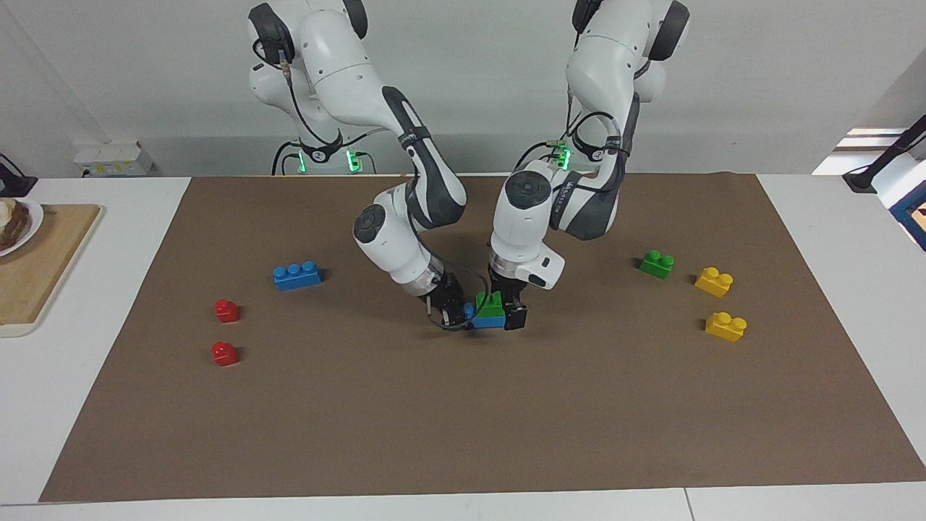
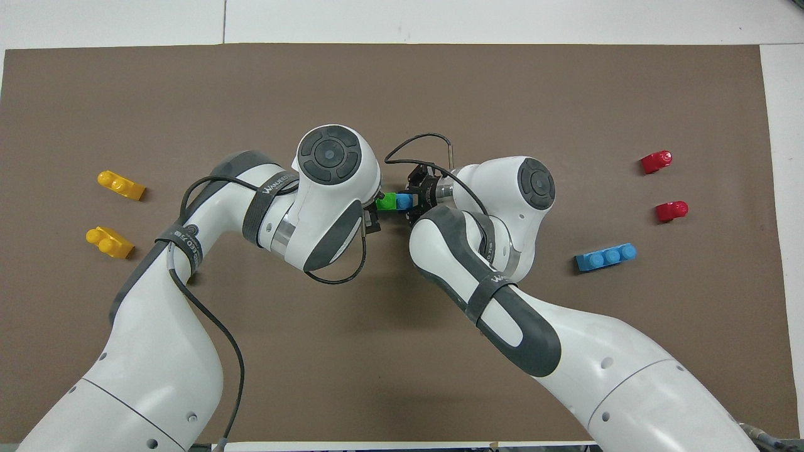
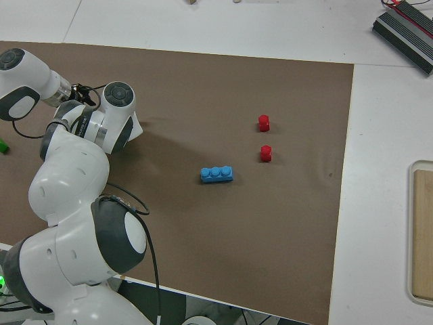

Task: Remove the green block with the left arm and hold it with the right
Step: 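Grip the green brick with the left gripper while the right gripper grips blue, then pull the green brick away with the left gripper while the right gripper pulls blue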

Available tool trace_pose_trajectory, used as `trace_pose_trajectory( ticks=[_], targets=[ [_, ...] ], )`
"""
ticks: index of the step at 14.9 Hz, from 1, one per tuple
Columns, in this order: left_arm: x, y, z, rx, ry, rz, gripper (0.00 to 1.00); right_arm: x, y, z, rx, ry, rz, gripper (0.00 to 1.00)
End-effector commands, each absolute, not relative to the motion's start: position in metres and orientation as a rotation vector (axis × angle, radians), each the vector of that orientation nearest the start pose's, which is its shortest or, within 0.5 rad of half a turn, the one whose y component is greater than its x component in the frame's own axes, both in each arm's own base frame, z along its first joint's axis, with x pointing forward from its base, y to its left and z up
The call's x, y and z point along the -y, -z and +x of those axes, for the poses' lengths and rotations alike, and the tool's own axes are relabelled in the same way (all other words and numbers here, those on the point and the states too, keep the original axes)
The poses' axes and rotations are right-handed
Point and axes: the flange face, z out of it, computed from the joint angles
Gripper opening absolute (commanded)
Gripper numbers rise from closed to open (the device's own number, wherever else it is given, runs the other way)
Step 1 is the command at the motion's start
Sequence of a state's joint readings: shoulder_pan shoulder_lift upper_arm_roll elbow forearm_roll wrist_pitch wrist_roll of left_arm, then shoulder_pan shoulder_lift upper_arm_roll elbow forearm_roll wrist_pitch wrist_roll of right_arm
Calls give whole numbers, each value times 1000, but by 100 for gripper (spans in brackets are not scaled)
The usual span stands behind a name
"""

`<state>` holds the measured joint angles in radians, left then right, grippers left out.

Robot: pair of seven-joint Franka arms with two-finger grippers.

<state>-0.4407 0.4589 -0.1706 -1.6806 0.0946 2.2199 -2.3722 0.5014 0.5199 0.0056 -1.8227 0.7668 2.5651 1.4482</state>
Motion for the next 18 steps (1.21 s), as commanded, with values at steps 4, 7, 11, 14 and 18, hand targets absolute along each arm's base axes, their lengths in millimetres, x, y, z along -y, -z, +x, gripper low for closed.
trace_pose_trajectory(
  ticks=[4, 7, 11, 14, 18],
  targets=[
    [378, -348, 564, -2302, -86, 2003, 0, -312, -262, 588, -1888, -362, -1875, 0],
    [376, -357, 566, -2296, -89, 1994, 0, -312, -260, 586, -1881, -361, -1887, 0],
    [371, -373, 565, -2299, -94, 1984, 0, -311, -261, 588, -1881, -347, -1880, 0],
    [360, -405, 560, -2302, -112, 1991, 0, -312, -262, 587, -1878, -345, -1882, 0],
    [332, -443, 561, -2283, -127, 2037, 0, -311, -272, 594, -1870, -358, -1873, 0]
  ],
)
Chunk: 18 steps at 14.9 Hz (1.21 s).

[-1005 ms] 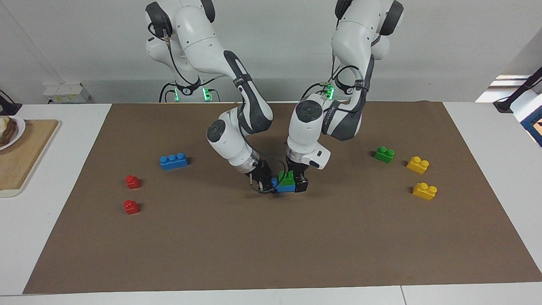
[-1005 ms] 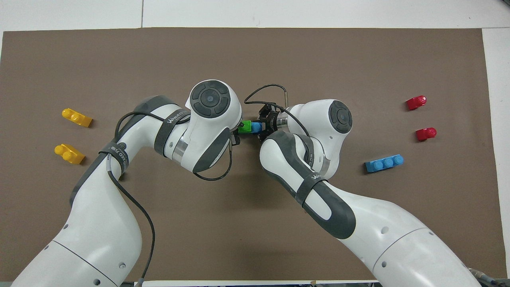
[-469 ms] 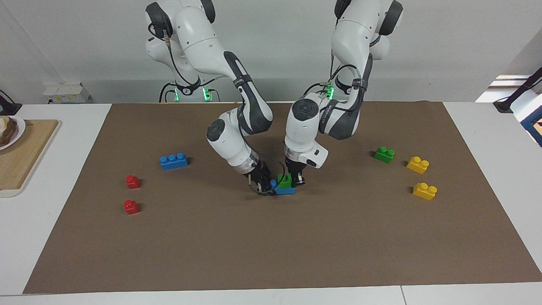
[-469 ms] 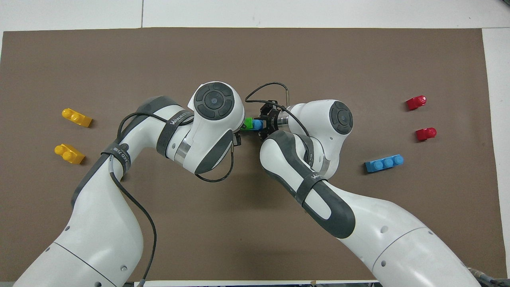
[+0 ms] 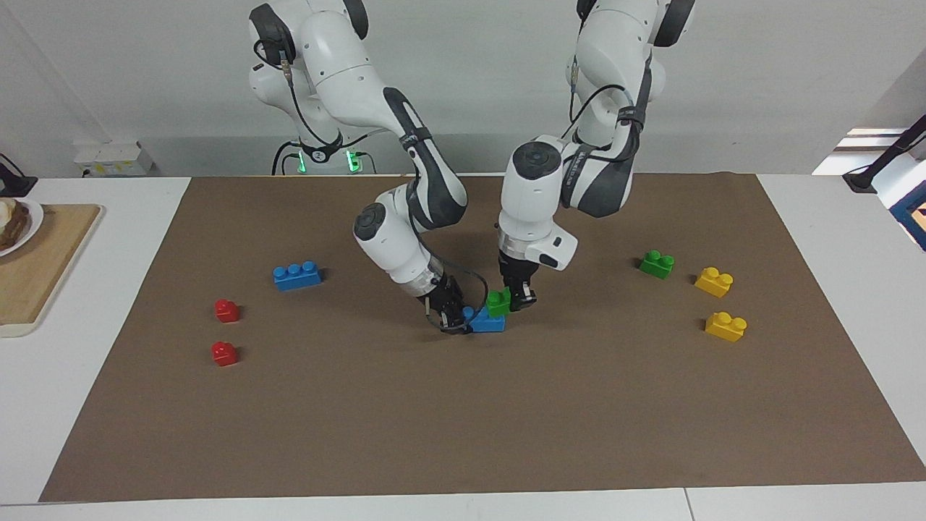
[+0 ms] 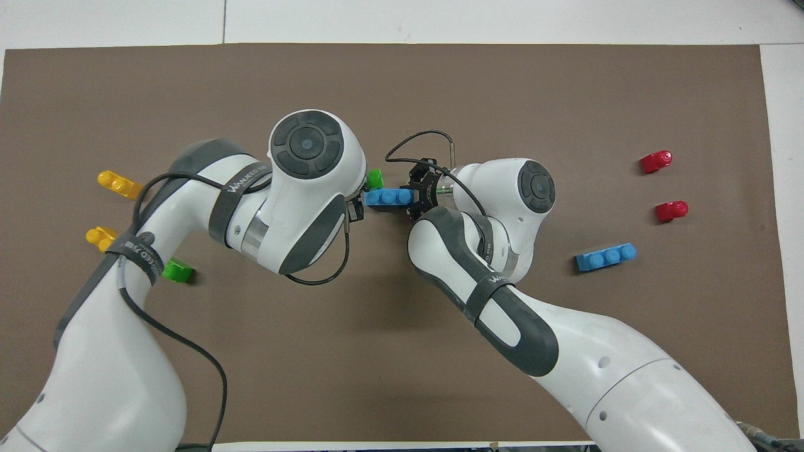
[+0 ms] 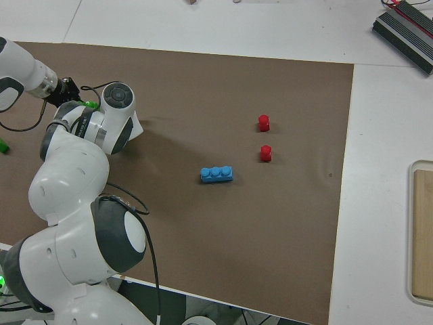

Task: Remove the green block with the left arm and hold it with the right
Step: 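Pull the green brick away with the left gripper while the right gripper pulls blue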

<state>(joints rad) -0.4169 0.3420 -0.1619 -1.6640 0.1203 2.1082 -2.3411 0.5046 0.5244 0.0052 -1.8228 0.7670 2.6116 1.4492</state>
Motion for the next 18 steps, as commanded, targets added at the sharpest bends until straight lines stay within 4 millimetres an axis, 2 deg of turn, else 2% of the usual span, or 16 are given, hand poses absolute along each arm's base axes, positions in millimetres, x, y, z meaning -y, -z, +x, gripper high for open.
trace_pose_trajectory(
  ticks=[1, 2, 3, 5, 6, 7, 9, 10, 11, 12, 15, 18],
  targets=[
    [320, -448, 564, -2275, -131, 2059, 0, -309, -278, 600, -1861, -367, -1875, 0],
    [311, -454, 566, -2263, -119, 2080, 0, -303, -284, 608, -1856, -386, -1883, 0],
    [299, -457, 569, -2259, -102, 2092, 0, -288, -296, 622, -1852, -403, -1871, 0],
    [270, -463, 579, -2223, -100, 2139, 0, -252, -322, 650, -1834, -453, -1889, 0],
    [250, -460, 587, -2206, -98, 2171, 0, -231, -334, 662, -1834, -470, -1893, 0],
    [230, -457, 594, -2169, -99, 2219, 0, -204, -337, 671, -1845, -478, -1888, 0],
    [180, -447, 604, -2084, -73, 2321, 0, -161, -334, 678, -1805, -492, -1925, 0],
    [158, -444, 607, -2016, -49, 2378, 0, -136, -331, 681, -1788, -496, -1937, 0],
    [135, -437, 608, -1921, -27, 2460, 0, -102, -329, 684, -1771, -503, -1947, 0],
    [113, -432, 607, -1849, -13, 2511, 0, -79, -326, 683, -1745, -516, -1969, 0],
    [69, -405, 604, -1731, -32, 2576, 0, -14, -310, 673, -1712, -514, -2002, 0],
    [42, -386, 605, -1620, -37, 2645, 0, 28, -306, 666, -1719, -504, -2046, 0]
  ],
)
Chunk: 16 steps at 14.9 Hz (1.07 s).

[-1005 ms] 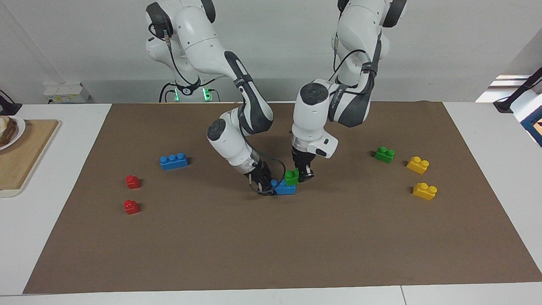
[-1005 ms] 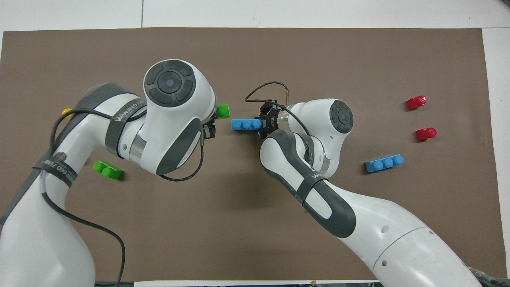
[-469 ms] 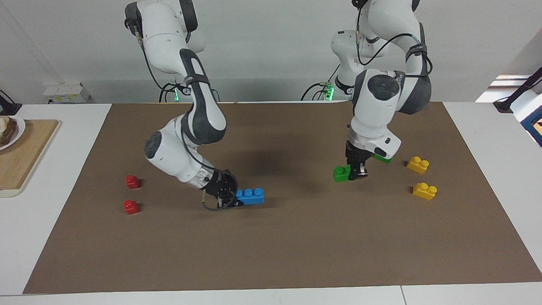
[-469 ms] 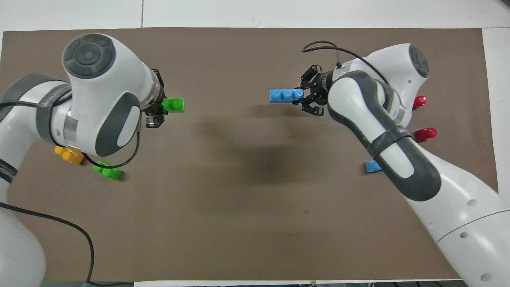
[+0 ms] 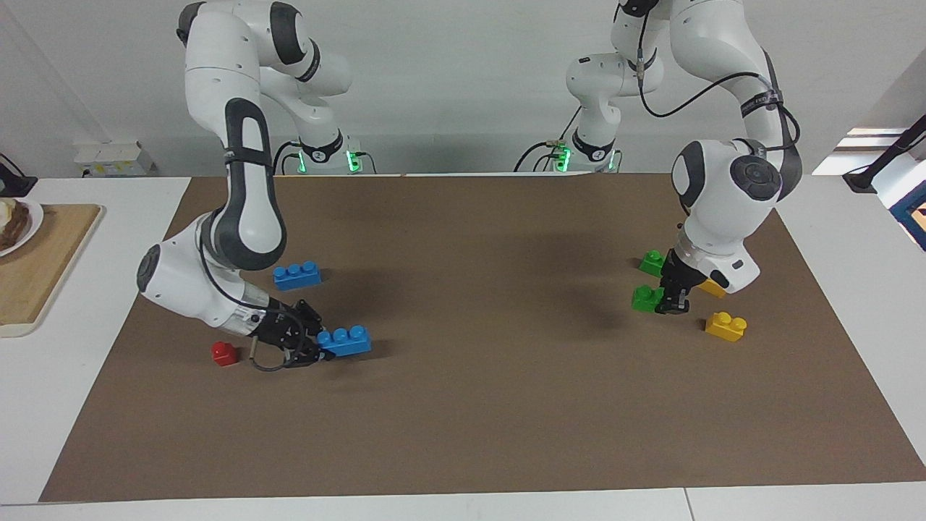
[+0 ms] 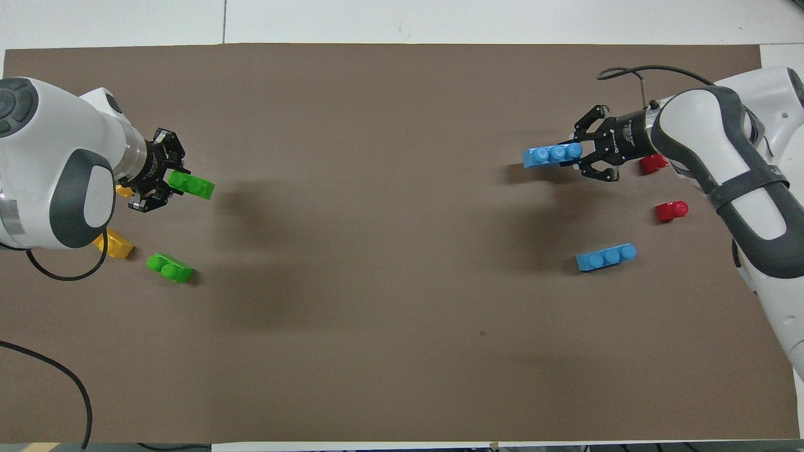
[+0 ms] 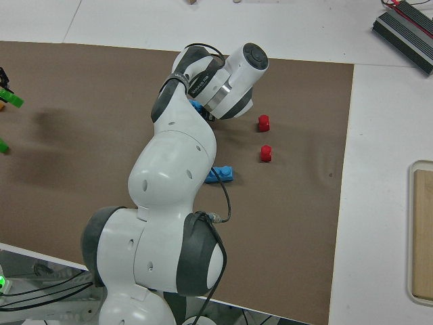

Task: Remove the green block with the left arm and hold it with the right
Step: 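Lower the green brick with the left gripper while the right gripper lowers blue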

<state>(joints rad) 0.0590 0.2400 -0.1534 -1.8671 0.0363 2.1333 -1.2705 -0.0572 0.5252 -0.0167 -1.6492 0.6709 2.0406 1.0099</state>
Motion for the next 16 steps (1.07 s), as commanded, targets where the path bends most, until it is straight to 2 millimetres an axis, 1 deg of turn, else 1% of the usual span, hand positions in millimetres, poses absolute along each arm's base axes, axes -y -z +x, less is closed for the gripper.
trace_pose_trajectory(
  ticks=[1, 2, 3, 5, 7, 9, 11, 15, 16],
  targets=[
    [30, -376, 607, 1620, 20, -2730, 0, 37, -305, 664, -1708, -501, -2057, 0],
    [26, -368, 609, 1569, 7, -2757, 0, 48, -301, 660, -1708, -502, -2057, 0],
    [19, -362, 610, 1555, 7, -2766, 0, 56, -294, 655, -1704, -506, -2064, 0],
    [17, -344, 614, 1520, -4, -2787, 0, 59, -285, 646, -1684, -508, -2083, 0],
    [15, -333, 615, 1513, -9, -2791, 0, 58, -280, 641, -1684, -517, -2088, 0],
    [11, -323, 616, 1467, -3, -2820, 0, 61, -273, 635, -1680, -502, -2098, 0],
    [-2, -319, 617, 1460, 4, -2828, 0, 67, -271, 631, -1681, -488, -2099, 0],
    [-5, -314, 619, 1443, 27, -2847, 0, 66, -271, 632, -1677, -485, -2102, 0],
    [-5, -308, 617, 1441, 27, -2848, 0, 67, -271, 631, -1679, -484, -2101, 0]
  ],
)
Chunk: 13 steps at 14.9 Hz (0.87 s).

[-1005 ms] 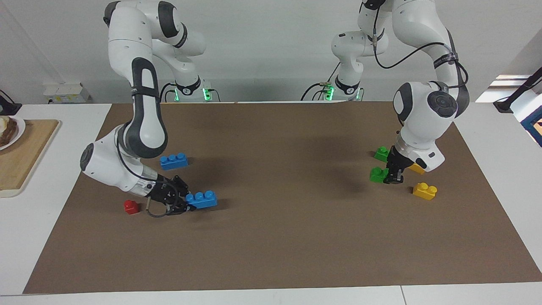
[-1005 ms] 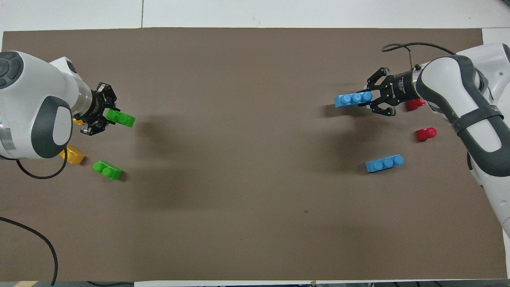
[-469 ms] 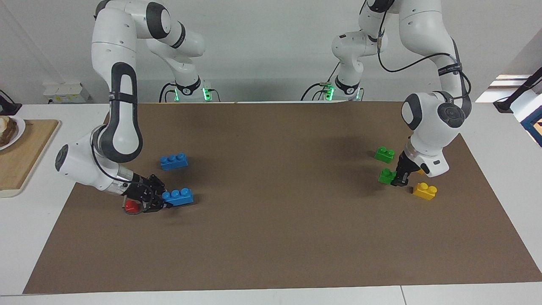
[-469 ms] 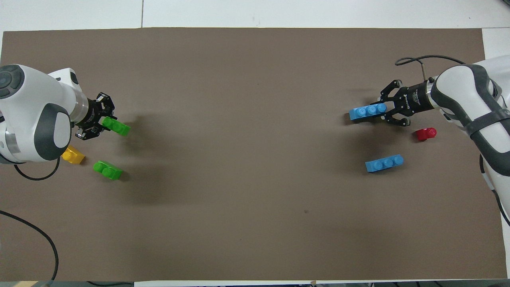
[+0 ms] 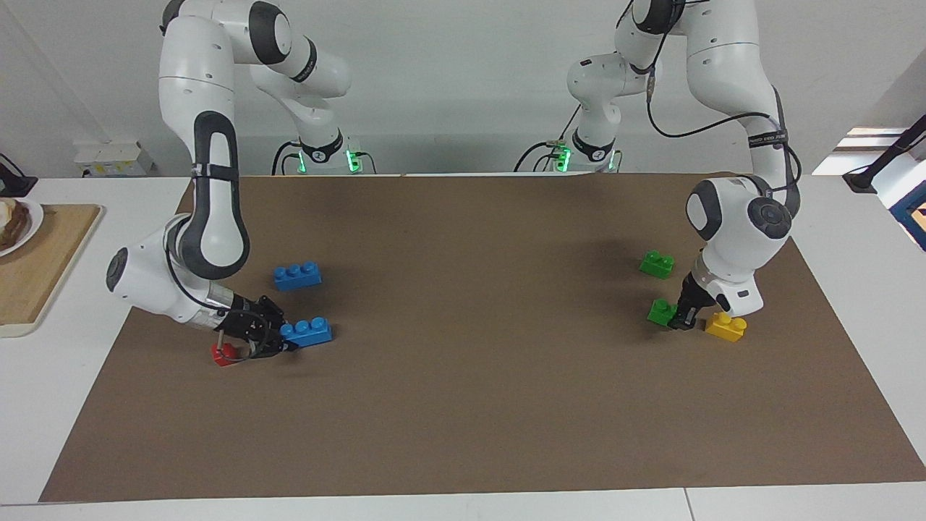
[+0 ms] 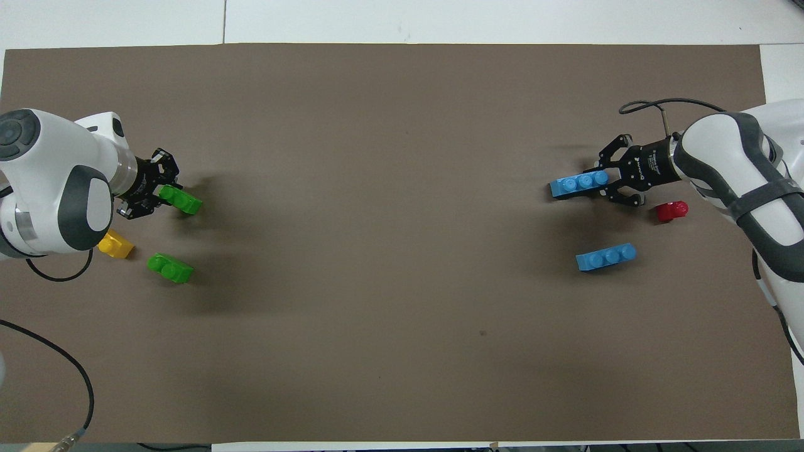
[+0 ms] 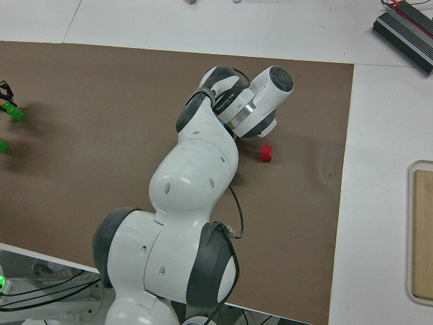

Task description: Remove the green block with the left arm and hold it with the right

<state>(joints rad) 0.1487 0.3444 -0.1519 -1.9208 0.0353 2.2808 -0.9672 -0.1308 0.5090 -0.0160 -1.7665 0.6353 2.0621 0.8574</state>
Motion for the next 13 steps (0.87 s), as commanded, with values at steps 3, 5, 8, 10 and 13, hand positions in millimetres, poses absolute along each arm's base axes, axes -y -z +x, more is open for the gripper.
trace_pose_trajectory(
  ticks=[3, 5, 8, 10, 13],
  targets=[
    [-3, -306, 616, 1320, 45, -2909, 35, 66, -273, 633, -1675, -479, -2105, 0],
    [-4, -307, 617, 1304, 39, -2913, 100, 58, -276, 635, -1662, -476, -2114, 60],
    [-4, -319, 617, 1281, 45, -2922, 100, 40, -295, 638, -1631, -462, -2136, 92],
    [-6, -337, 615, 1242, 56, -2934, 100, 39, -315, 638, -1631, -437, -2146, 92],
    [-7, -376, 616, 1230, 112, -2939, 100, 42, -347, 635, -1599, -366, -2230, 94]
  ],
)
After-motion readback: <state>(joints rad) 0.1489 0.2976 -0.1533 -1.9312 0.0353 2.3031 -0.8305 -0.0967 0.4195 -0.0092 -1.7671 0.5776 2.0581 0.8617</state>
